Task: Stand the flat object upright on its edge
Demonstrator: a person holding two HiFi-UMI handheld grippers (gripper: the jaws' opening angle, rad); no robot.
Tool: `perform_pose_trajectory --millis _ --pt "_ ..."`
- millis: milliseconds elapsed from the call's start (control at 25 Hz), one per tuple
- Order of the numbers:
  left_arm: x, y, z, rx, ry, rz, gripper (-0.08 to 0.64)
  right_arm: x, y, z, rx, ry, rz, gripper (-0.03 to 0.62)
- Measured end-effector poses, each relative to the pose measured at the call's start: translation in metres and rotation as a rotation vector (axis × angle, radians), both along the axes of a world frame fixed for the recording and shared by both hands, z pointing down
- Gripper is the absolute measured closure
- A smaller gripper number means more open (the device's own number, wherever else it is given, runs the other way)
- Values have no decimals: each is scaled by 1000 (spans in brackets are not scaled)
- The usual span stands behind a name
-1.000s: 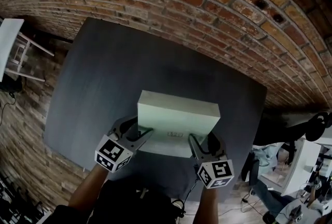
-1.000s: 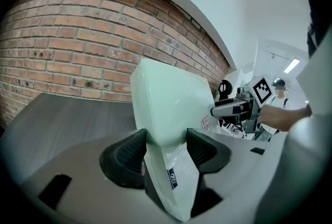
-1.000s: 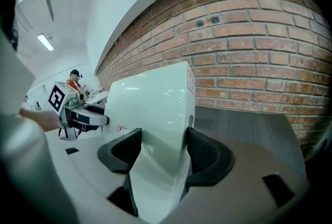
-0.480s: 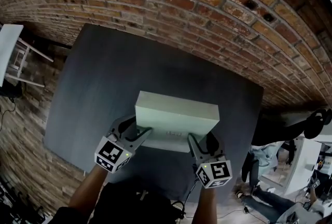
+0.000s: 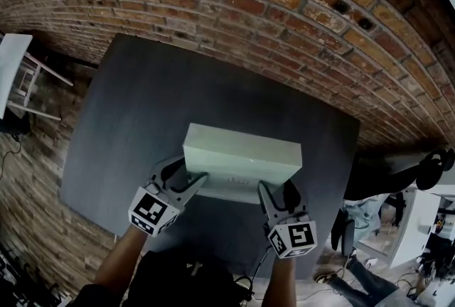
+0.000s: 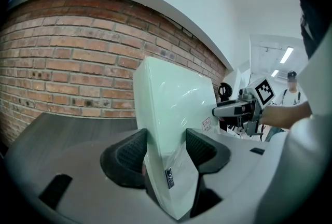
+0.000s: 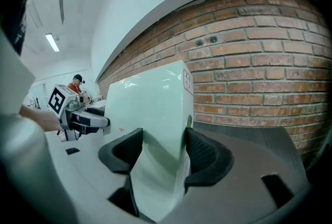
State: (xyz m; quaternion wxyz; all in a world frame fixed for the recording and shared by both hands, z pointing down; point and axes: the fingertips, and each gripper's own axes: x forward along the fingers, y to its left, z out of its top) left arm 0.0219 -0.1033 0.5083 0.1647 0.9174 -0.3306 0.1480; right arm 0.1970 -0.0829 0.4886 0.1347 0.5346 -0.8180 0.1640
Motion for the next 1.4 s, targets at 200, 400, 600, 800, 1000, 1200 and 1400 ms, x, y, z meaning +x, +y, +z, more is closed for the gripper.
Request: perform_pose_trajectory --millis 200,400,600,800,1000,1200,1400 --pt "-1 -2 -6 38 -16 -11 305 -3 -1 -3 29 11 -13 313" --pt "-1 -5 -10 74 -10 -13 306 -1 -4 -3 52 -12 -8 314" --pt "-1 -7 -11 101 -11 -28 307 -1 -5 -4 96 -9 -8 316" --pt "0 -11 -13 142 -9 -28 308 0 -9 -4 137 -3 -9 319" --pt "1 -18 -23 237 14 -32 308 1 -15 -6 175 -5 -7 319" --pt "4 -27 -24 271 43 -42 310 4 -24 -5 211 -3 -2 319" --pt "8 -35 -17 330 -27 4 310 8 -32 -3 240 25 -7 319"
